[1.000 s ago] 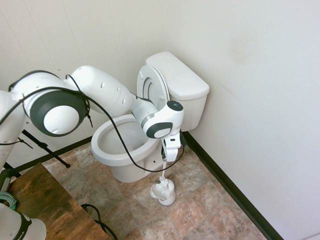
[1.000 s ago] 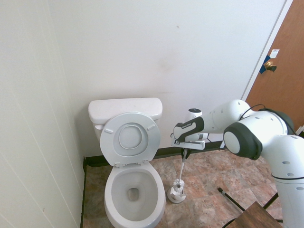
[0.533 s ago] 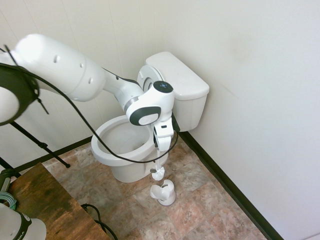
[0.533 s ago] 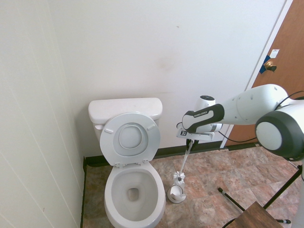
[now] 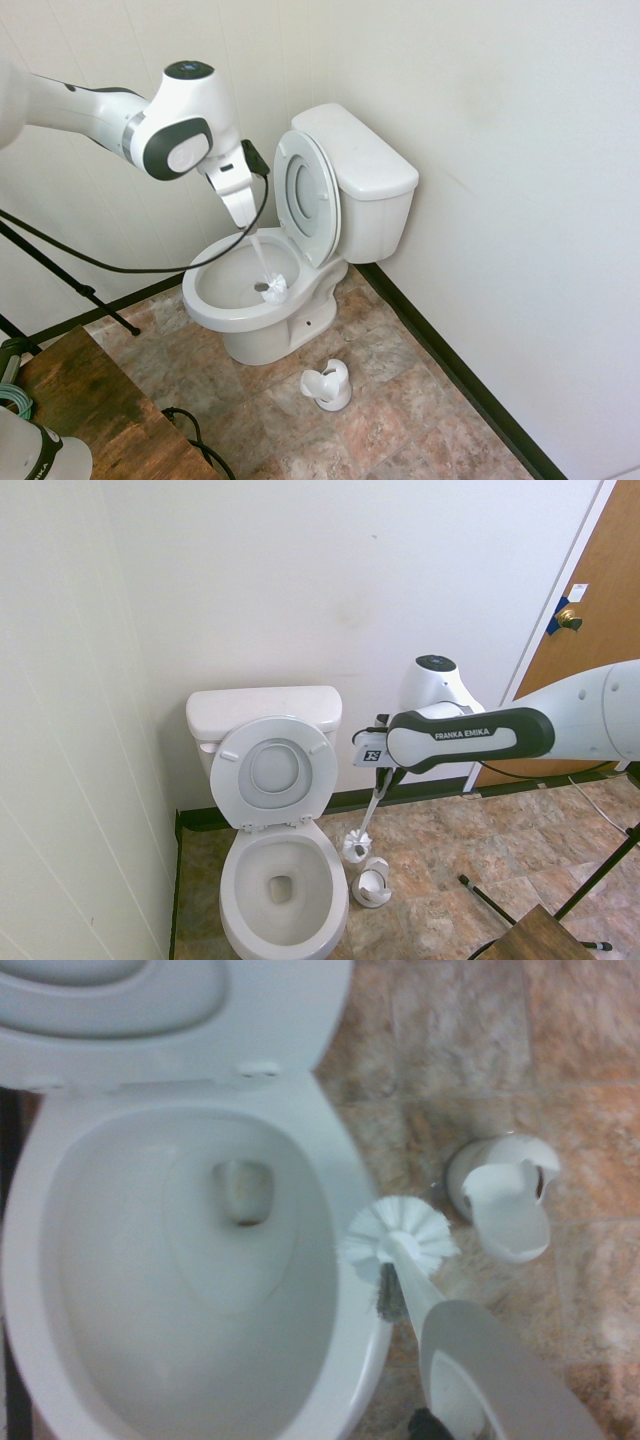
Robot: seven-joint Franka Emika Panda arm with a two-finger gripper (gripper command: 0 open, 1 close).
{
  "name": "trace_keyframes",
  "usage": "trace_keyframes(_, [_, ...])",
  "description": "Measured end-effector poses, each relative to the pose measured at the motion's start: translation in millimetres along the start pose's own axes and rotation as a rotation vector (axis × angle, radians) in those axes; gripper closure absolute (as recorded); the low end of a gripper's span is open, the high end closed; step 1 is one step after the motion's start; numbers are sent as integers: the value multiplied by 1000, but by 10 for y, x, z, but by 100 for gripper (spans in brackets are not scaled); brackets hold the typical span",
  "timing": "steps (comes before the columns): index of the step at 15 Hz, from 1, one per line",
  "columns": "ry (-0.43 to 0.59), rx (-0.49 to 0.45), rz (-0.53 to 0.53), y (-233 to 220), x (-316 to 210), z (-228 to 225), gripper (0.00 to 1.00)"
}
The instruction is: Clean the toilet
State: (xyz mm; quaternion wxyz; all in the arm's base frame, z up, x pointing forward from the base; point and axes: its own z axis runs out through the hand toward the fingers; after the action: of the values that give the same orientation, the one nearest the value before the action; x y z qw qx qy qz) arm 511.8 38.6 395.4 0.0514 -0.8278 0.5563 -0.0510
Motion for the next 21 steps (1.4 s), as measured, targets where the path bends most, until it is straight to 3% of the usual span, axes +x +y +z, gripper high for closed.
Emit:
trace_keyframes(3, [11,-4,-46,-226,-527,212,100])
trace_keyframes(12, [81,-18,-54,-1141,-1268,1747,100])
trace_keyframes(21, [160,15,-27,-1807,-1601,2436,100])
